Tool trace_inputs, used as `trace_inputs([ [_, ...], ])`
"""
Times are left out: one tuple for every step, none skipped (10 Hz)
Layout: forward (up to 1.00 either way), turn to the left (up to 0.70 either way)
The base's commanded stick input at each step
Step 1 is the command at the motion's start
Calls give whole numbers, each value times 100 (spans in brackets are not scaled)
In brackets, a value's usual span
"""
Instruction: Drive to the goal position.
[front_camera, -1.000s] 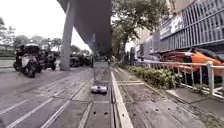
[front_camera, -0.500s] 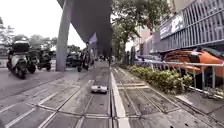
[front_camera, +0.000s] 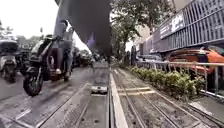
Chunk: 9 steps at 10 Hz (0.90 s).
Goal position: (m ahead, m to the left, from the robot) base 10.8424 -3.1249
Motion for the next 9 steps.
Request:
trace_inputs([
  [69,1],
  [69,1],
  [69,1],
  [69,1],
  [69,1],
  [69,1],
  [69,1],
  [69,1],
  [69,1],
])
